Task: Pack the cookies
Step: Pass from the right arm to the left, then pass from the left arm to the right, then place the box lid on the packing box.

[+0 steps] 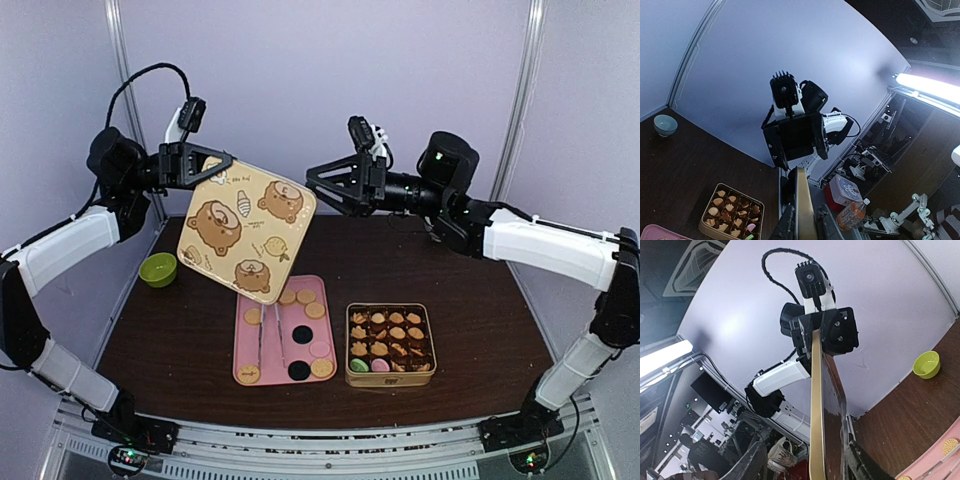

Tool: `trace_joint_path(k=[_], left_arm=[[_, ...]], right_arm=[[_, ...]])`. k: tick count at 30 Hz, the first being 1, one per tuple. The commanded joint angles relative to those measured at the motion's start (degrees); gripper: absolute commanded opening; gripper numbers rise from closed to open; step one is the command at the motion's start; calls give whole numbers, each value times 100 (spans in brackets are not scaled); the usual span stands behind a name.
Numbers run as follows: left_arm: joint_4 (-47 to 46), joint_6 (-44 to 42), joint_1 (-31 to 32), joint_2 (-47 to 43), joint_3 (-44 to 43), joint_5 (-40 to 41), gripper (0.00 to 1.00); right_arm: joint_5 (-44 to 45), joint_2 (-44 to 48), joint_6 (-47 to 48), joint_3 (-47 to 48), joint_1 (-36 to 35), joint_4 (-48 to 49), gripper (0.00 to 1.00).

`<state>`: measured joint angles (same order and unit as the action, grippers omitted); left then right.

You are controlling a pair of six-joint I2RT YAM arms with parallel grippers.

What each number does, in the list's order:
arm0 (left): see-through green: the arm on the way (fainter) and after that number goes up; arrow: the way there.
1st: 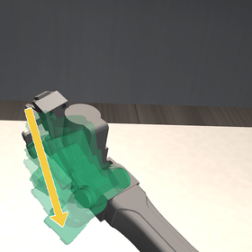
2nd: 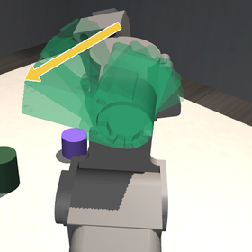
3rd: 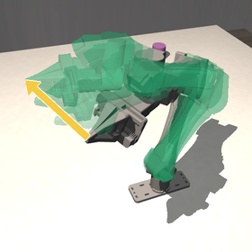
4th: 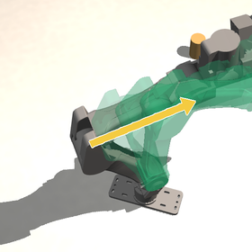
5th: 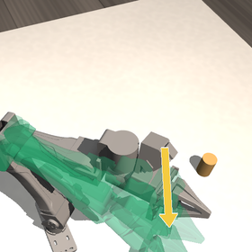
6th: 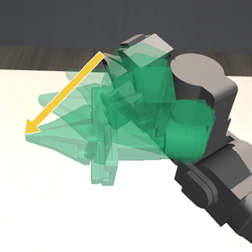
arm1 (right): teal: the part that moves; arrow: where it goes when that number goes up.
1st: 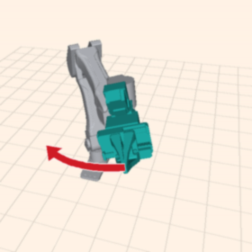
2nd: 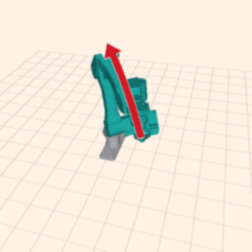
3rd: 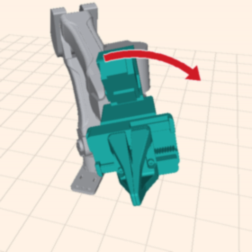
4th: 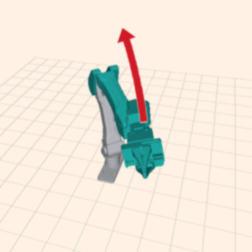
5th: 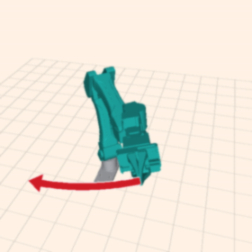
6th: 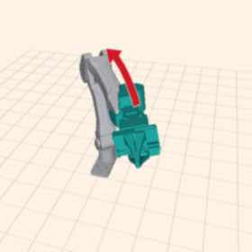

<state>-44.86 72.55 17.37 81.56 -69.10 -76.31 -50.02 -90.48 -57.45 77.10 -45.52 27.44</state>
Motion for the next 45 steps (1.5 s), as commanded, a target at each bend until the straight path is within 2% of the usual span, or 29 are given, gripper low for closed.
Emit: trace_joint_path(k=[1, 6, 8, 11, 14, 17, 21, 26, 29, 30, 31, 32, 33, 34, 35, 37, 39, 40, 42, 44, 45], left_arm=[[386, -543, 5, -57, -8, 68, 12], [1145, -1109, 9, -26, -46, 229, 3], [1562, -1383, -1, -19, -66, 352, 0], [1915, -1551, -27, -9, -69, 554, 0], [2065, -1552, -76, 0, -84, 727, 0], [2122, -1508, -137, -13, -50, 850, 0], [1912, -1204, -242, -42, 83, 970, 0], [1686, -964, -310, -71, 205, 1027, 0], [1843, -1066, -322, -95, 279, 1080, 0], [2032, -1208, -334, -108, 283, 1111, 3], [2336, -1435, -353, -124, 269, 1175, 14], [2808, -1777, -376, -123, 241, 1242, 28], [3118, -1997, -416, -123, 198, 1318, 47], [3397, -2202, -463, -116, 169, 1406, 60], [3625, -2401, -504, -99, 136, 1492, 72], [4359, -3101, -565, -26, -56, 1648, 84], [5735, -4286, -567, 151, -506, 1925, 86], [6328, -4879, -544, 271, -742, 2055, 86], [7288, -5810, -482, 508, -1118, 2302, 86], [8061, -6628, -377, 720, -1390, 2586, 86], [8290, -6958, -308, 791, -1440, 2759, 85]], right_arm=[[-1, 388, 1295, -141, -89, -1527, 52], [341, 502, 1331, -863, -171, -1271, 55], [485, 547, 1227, -1126, -241, -788, 58], [690, 524, 1125, -1253, -425, -259, 58], [768, 304, 1003, -1166, -610, 126, 54], [798, -38, 617, -1111, -725, 786, 48], [805, -461, 47, -1026, -799, 1690, 35], [772, -621, -247, -908, -796, 2059, 13], [651, -602, -873, -1157, -668, 3143, 0], [565, -603, -1214, -1302, -590, 3648, 0], [455, -619, -1601, -1449, -483, 4157, 0], [344, -631, -2045, -1618, -366, 4643, 0], [208, -622, -2534, -1774, -249, 4996, 0], [77, -568, -2782, -1974, -115, 5151, 0], [-32, -443, -2919, -2227, 21, 5153, 0], [-220, -43, -2774, -2817, 286, 4720, 0], [-399, 520, -2048, -3291, 543, 3286, 0], [-426, 825, -1496, -3446, 701, 1978, 0], [-377, 1342, -465, -3654, 902, 116, 0], [-312, 1699, 181, -3810, 1056, -1038, 0], [-291, 1836, 340, -3942, 1123, -1321, 0]])
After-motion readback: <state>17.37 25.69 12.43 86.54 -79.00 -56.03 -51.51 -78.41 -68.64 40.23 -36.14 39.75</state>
